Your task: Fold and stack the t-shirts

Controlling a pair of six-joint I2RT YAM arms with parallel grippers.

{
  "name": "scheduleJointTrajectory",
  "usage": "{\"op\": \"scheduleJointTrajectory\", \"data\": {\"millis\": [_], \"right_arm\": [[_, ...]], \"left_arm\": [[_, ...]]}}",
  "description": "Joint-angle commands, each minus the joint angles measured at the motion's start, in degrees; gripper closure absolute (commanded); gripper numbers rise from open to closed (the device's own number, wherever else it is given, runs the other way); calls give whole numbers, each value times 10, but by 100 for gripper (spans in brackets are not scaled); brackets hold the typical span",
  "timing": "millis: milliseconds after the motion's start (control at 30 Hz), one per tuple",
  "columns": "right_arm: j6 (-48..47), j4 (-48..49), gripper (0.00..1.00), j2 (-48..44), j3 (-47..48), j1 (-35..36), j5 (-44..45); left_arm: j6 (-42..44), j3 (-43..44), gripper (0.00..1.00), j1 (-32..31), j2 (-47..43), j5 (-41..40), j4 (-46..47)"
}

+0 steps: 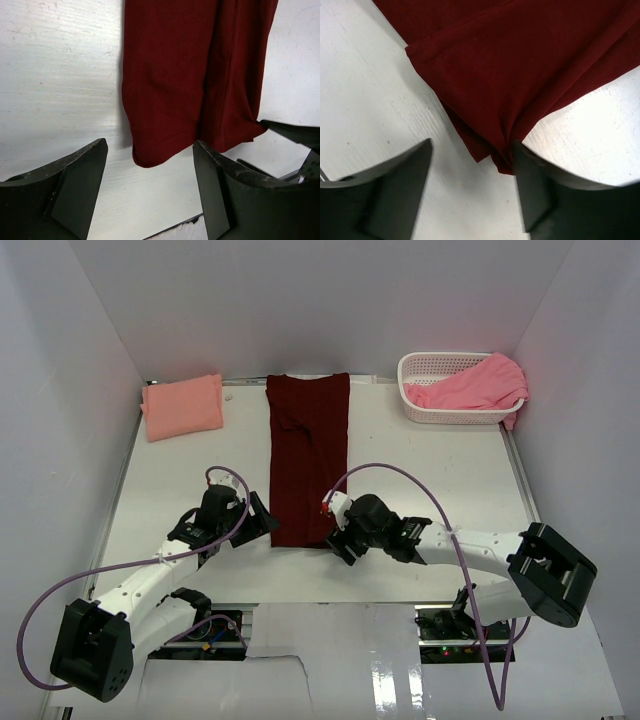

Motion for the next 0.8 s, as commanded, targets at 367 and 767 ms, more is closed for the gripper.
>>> {"op": "scheduleJointTrajectory", "data": {"millis": [367, 767], "right_arm": [[5, -18, 23, 9, 7, -17, 38], [32, -59, 76, 39, 36, -31, -1]], "left_arm": [[5, -5, 20, -2, -6, 8, 7], [6, -5, 20, -1, -9, 6, 2]]}}
